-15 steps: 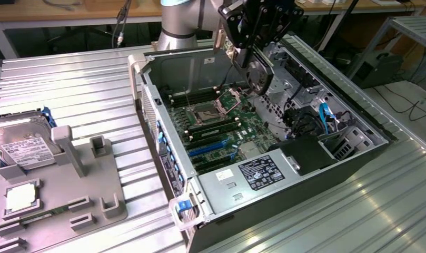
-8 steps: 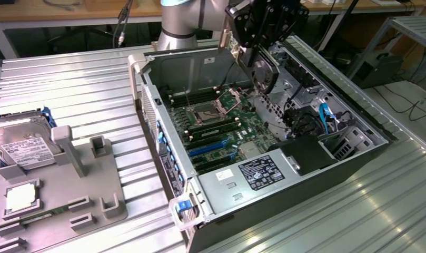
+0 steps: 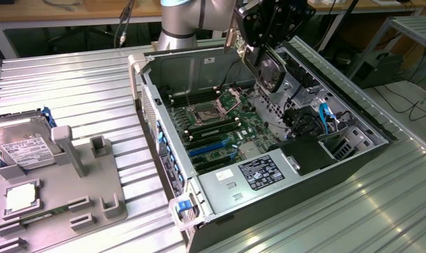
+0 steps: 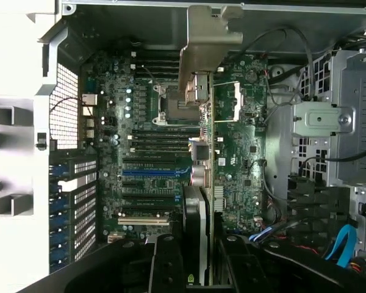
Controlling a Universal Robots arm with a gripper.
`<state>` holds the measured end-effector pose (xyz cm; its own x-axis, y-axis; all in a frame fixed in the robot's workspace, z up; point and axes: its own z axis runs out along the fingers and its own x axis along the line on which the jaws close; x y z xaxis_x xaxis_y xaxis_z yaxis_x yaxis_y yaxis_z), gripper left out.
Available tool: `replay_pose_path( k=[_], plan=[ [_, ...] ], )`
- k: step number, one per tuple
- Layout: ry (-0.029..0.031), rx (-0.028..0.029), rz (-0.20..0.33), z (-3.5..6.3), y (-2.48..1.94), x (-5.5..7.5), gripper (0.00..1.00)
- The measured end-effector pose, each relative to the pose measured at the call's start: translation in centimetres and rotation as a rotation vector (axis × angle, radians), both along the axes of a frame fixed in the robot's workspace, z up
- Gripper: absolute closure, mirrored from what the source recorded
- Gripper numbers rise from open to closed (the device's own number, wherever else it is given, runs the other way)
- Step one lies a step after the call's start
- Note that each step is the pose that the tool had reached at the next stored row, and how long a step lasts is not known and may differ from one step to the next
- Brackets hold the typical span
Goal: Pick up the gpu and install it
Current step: 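Pick up the gpu and move the gpu toward the slot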
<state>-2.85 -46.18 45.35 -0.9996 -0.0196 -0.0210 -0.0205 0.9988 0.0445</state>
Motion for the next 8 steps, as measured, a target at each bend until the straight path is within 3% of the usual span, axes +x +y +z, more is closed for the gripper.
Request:
replay_pose_path(
  k=[8],
  plan=[
    [0.0, 0.0, 0.0, -0.01, 0.01, 1.11, 0.72]
  ],
)
